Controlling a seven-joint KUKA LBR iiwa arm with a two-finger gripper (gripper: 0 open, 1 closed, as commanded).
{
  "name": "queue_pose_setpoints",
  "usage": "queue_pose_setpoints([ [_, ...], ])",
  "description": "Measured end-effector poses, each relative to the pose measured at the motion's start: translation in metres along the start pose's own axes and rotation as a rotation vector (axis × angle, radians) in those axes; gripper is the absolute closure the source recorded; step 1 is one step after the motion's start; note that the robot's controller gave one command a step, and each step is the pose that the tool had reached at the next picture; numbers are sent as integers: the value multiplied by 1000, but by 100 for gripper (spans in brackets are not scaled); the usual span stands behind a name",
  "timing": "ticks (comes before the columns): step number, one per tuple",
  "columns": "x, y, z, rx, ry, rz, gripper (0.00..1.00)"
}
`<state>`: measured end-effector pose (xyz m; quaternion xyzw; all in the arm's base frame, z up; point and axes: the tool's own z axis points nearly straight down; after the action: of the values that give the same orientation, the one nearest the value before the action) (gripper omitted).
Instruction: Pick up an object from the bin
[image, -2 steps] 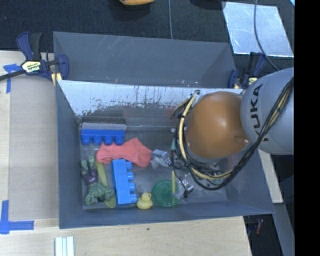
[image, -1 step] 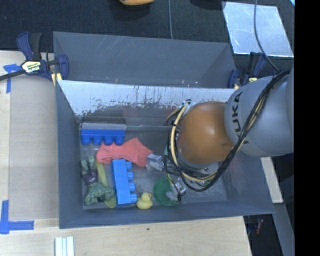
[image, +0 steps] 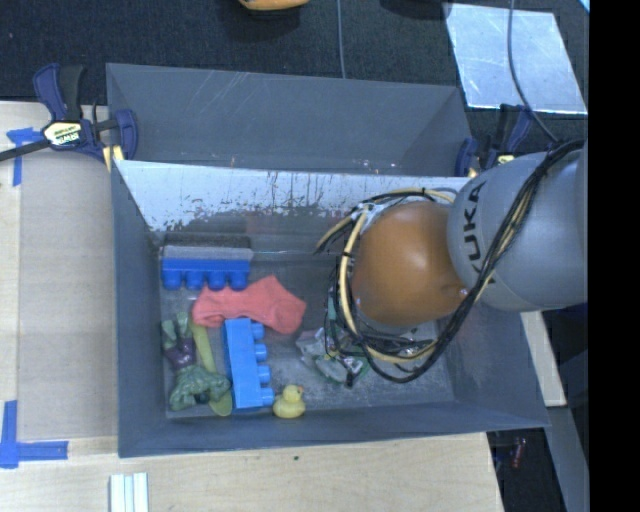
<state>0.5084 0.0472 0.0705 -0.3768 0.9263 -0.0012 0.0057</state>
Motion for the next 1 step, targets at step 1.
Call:
queue_pose_setpoints([
  [1,0,0,0,0,0,1,100],
])
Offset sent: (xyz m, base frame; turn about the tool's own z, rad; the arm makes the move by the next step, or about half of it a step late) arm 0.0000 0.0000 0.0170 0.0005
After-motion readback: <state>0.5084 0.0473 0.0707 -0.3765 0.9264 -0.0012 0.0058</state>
